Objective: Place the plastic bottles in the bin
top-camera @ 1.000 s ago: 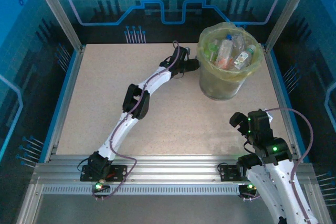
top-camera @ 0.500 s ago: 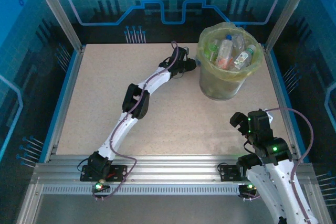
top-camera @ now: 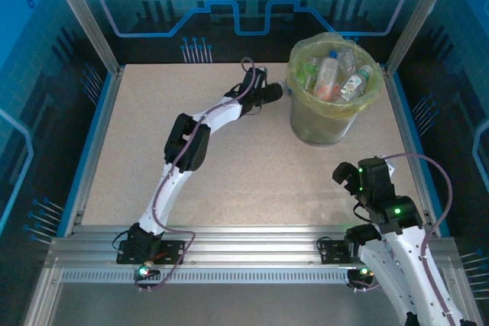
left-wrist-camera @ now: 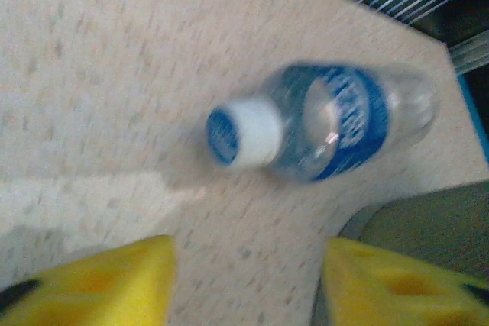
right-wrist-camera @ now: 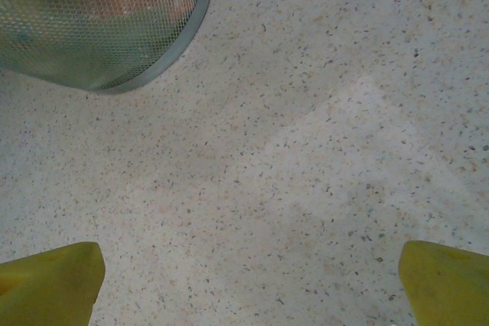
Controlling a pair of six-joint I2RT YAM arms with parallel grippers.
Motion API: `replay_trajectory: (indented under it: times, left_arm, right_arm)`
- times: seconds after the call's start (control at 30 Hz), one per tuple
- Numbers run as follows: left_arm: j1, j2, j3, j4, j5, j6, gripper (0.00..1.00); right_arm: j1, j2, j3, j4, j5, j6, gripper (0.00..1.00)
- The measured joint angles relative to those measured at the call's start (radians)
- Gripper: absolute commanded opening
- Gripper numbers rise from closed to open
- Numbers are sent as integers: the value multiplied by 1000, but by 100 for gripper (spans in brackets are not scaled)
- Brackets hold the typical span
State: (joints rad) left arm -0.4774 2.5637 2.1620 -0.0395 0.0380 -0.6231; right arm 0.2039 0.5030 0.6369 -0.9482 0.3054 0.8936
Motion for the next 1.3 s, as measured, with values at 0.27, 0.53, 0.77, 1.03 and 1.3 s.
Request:
replay_trajectory:
  times: [0.27,0.53,0.77,1.03,1.3]
  left_arm:
    - [67,170,406,58,47,-299,90]
    - [119,292,402,82,58,-525,95]
    - [104,301,380,104,65,-605,94]
    - [69,336,414,129,60,-682,92]
    - [60,411,512,177,37,-741,93]
  right_arm:
    - [0,36,0,14,-12,0,100]
    - [1,32,0,18,-10,0,100]
    - [1,21,0,18,-10,0,100]
    - [1,-11,0,16,-2,0,100]
    - [1,-34,0,13,10,0,100]
